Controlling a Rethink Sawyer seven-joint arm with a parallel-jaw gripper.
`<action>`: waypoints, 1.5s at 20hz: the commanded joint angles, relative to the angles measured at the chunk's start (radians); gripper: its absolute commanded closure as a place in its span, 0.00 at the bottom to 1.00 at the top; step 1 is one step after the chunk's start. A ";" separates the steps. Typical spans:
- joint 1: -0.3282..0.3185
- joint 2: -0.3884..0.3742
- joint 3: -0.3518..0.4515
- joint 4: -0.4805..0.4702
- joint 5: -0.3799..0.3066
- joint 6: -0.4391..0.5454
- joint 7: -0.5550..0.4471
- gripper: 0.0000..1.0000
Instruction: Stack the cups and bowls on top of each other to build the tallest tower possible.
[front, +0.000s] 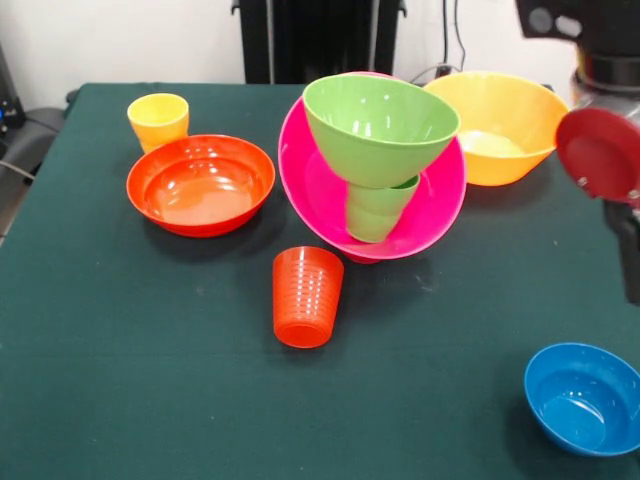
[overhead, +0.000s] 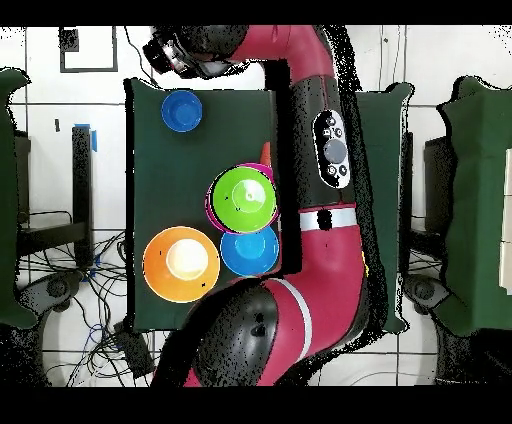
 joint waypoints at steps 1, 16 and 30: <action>0.040 -0.024 -0.109 -0.037 -0.093 0.136 0.044 0.00; 0.155 -0.283 -0.335 0.249 -0.017 0.109 0.312 0.00; 0.078 -0.236 -0.306 0.366 0.100 -0.125 0.283 0.00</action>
